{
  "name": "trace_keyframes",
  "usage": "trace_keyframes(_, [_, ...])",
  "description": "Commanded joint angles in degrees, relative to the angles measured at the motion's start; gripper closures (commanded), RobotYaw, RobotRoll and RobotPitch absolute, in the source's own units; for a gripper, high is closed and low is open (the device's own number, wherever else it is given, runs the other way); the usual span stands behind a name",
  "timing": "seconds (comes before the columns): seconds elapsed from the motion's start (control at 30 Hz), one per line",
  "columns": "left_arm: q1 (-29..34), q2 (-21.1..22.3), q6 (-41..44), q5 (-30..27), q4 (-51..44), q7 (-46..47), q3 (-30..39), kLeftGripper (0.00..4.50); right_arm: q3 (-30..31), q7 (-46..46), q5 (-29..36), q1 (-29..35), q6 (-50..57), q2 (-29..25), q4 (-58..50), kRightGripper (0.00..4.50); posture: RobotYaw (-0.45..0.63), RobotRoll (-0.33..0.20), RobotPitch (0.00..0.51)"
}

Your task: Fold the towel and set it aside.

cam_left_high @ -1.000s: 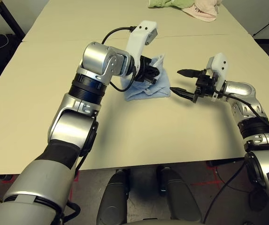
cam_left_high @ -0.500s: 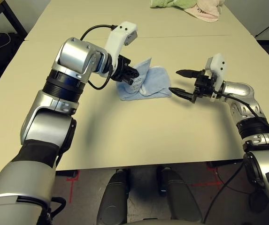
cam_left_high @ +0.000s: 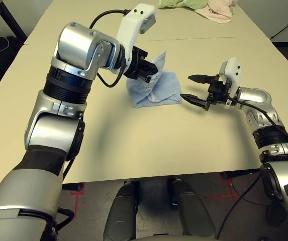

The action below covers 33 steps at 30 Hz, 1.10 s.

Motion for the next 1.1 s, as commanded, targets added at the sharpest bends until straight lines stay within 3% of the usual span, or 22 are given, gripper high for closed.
trace_keyframes(0.03, [-0.13,-3.25,-2.51,0.91,3.73,2.79,1.36,4.47,0.29,0.49,-0.24,0.31,-0.22,-0.36,-0.11,0.0,0.05,0.0,0.166])
trace_keyframes(0.37, [1.97,-9.06,-6.79,3.09,10.27,6.56,1.31,4.47,0.3,0.42,-0.22,0.64,-0.12,-0.44,-0.5,0.0,0.05,0.0,0.164])
trace_keyframes(0.5, [4.59,-7.81,-4.53,2.8,7.2,3.43,-2.8,3.44,0.2,0.41,-0.19,0.61,-0.15,-0.59,-0.51,0.0,0.05,0.0,0.165])
trace_keyframes(0.6, [6.09,-7.2,-2.12,1.92,3.97,2.64,-3.73,2.28,0.14,0.44,-0.2,0.73,-0.24,-0.76,-0.45,0.0,0.05,0.0,0.166])
trace_keyframes(0.77, [5.58,-10.89,-1.69,1.33,5.85,7.59,3.39,0.26,0.19,0.4,-0.19,0.71,-0.31,-0.6,-0.34,0.0,0.05,0.0,0.167])
trace_keyframes(0.8, [5.2,-12.08,-1.79,0.67,6.32,8.41,5.61,0.04,0.2,0.37,-0.2,0.64,-0.34,-0.54,-0.26,0.0,0.05,0.0,0.167])
trace_keyframes(0.97, [3.65,-15.21,-0.97,-0.82,7.02,10.36,10.34,0.04,0.25,0.28,-0.25,0.3,-0.38,-0.35,-0.02,0.0,0.05,0.0,0.167])
trace_keyframes(1.1, [5.34,-13.3,-4.28,-1.47,3.02,7.19,8.73,0.04,0.21,0.21,-0.31,-0.29,-0.5,-0.34,0.34,0.0,0.04,0.0,0.168])
